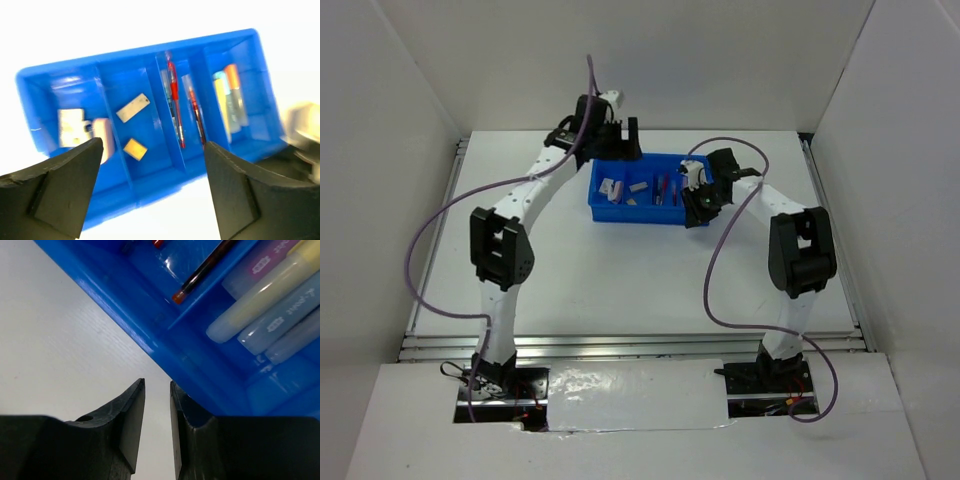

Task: Sort the stationery into containers
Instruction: Place the stationery in the storage box, then move the storage box to the center of the board, then reset both arms

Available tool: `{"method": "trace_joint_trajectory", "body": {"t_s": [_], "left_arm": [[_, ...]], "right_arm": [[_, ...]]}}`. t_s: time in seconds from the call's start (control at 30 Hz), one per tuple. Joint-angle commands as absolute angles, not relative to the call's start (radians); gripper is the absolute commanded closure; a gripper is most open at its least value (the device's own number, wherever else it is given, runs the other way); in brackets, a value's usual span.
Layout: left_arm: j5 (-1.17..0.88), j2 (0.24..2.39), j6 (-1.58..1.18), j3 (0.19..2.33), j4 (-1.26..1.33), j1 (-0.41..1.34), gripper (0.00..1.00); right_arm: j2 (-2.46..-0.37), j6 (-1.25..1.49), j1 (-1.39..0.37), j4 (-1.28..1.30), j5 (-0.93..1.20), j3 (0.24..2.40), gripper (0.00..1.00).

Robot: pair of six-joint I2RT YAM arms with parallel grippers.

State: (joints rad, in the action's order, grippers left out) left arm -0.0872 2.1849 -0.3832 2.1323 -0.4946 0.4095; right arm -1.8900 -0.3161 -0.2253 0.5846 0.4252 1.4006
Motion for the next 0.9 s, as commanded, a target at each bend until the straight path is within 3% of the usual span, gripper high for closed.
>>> {"method": "trace_joint_trajectory", "body": {"t_s": [0.0,0.27,0.37,0.53,0.57,0.6,0.87], "left_arm": [[-0.123,2.022,-0.364,2.080,-0.468,0.371,0.03],[-0.207,1.930,-0.407,1.919,-0.518,0.238,0.01],[-0.258,1.921,-0.367,1.902,-0.598,0.189,0.01],[-0.256,1.806,-0.235,1.754,-0.624,0.086,0.01],[-0.246,1.792,-0.212,1.729,-0.621,0.068,0.01],[-0.241,1.758,-0.200,1.686,-0.617,0.048,0.01],[-0.118,1.576,-0.158,1.402,-0.532,-0.130,0.00]], "right_arm": [[-1.930,-0.336,-0.236,0.554,0.400,1.488,0.66],[-1.915,-0.331,-0.253,0.598,0.451,1.554,0.63],[-1.807,-0.330,-0.262,0.624,0.511,1.514,0.55],[-1.564,-0.211,-0.212,0.609,0.514,1.420,0.34],[-1.546,-0.183,-0.192,0.614,0.500,1.424,0.25],[-1.517,-0.161,-0.170,0.624,0.491,1.431,0.00],[-1.378,-0.118,0.061,0.552,0.348,1.275,0.00]]}}
